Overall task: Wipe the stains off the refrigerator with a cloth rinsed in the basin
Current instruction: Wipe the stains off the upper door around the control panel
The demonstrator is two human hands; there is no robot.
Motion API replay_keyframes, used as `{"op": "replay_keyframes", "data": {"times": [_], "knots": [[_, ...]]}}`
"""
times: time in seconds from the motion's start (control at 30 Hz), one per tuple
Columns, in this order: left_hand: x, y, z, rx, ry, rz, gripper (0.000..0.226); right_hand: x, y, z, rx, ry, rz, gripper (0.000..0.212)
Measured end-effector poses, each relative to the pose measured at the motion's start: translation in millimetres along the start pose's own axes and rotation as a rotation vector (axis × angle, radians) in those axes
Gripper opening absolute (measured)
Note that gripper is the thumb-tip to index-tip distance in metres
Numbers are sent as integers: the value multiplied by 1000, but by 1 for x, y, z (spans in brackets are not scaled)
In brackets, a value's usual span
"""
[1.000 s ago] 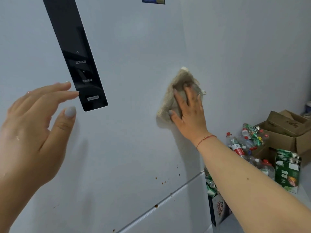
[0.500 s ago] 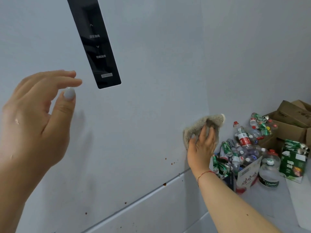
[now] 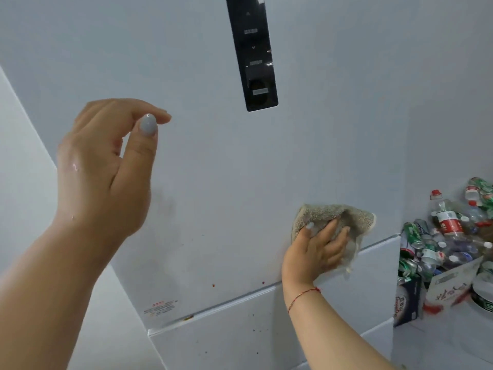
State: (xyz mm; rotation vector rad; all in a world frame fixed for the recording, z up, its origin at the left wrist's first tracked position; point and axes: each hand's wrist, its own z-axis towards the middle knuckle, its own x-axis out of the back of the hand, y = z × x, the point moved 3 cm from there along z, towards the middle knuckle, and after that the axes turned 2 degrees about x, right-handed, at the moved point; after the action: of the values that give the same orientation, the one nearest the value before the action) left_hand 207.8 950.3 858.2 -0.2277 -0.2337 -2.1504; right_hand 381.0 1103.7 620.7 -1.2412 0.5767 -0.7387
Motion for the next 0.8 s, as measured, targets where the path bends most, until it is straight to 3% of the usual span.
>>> {"op": "replay_keyframes", "data": {"times": [0.2, 0.4, 0.63, 0.8], "knots": [[44, -8, -13, 36, 11, 117, 31, -27, -29, -93, 183, -64, 8, 71], [79, -19, -22, 76, 11, 172, 33, -49, -55, -177, 537, -170, -58, 64], [99, -26, -29, 85, 23, 206, 34, -55, -66, -233, 1272, -319, -167, 60], [88, -26, -30, 100, 24, 199, 35, -52, -48, -224, 1720, -475, -185, 53]]}}
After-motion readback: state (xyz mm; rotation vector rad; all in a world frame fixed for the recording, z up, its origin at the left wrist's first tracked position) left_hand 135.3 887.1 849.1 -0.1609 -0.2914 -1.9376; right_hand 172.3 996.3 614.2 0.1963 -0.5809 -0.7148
